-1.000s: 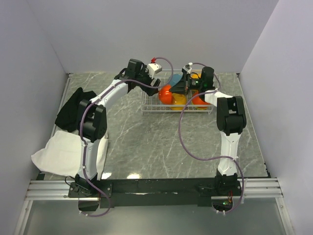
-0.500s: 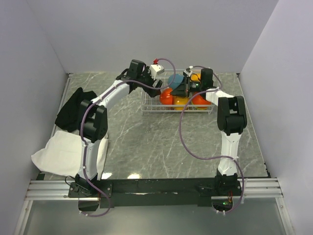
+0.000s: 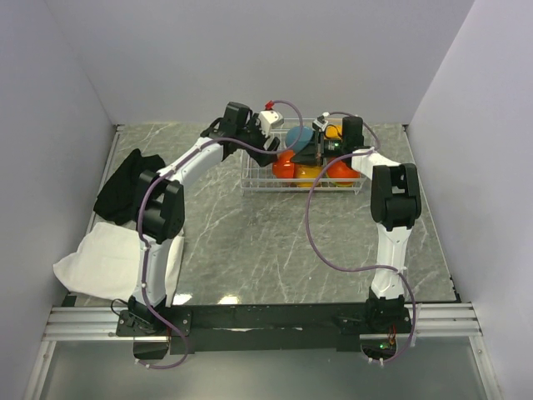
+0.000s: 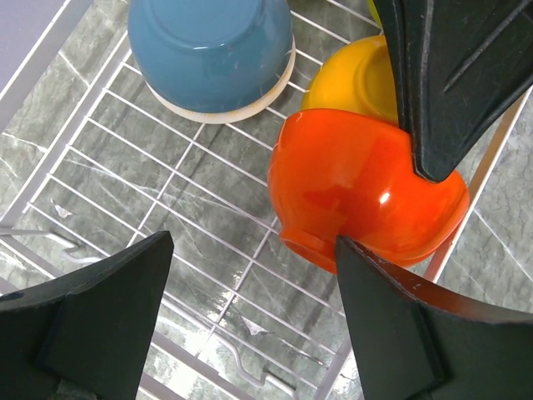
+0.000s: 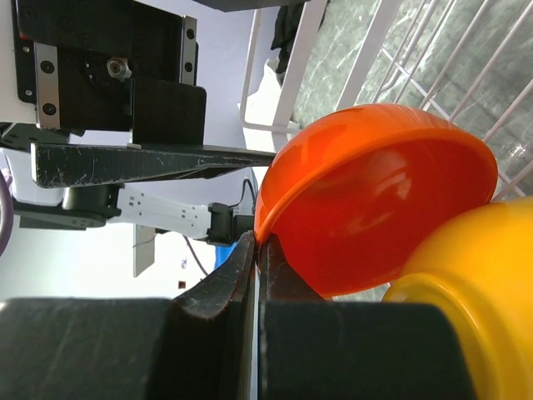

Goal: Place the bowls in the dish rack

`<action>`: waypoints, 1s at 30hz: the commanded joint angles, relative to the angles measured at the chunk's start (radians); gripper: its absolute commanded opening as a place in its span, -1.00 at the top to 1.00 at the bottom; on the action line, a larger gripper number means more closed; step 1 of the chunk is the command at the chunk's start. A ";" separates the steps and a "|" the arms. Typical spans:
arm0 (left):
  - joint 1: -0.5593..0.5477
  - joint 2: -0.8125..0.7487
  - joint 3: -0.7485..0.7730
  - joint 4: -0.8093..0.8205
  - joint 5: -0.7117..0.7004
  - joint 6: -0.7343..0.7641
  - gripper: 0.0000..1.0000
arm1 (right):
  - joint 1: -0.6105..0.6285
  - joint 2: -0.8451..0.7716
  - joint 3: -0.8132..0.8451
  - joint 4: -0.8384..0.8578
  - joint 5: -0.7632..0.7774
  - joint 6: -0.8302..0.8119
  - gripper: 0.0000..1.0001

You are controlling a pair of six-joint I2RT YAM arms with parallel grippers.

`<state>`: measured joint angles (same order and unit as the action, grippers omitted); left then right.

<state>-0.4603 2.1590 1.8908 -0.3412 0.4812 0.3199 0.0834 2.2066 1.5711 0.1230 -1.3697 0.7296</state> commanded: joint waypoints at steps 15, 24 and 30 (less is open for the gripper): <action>0.006 -0.073 -0.091 0.070 -0.142 -0.010 -0.60 | -0.010 -0.050 0.037 -0.034 0.021 -0.039 1.00; 0.002 -0.047 -0.087 0.053 -0.115 -0.002 -0.61 | -0.010 -0.051 0.038 -0.039 0.024 -0.041 1.00; -0.017 0.002 -0.019 0.030 -0.101 0.005 -0.61 | -0.010 -0.051 0.043 -0.042 0.029 -0.045 1.00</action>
<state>-0.4603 2.1250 1.8019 -0.3023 0.3618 0.3126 0.0834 2.2051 1.5776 0.0959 -1.3674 0.7109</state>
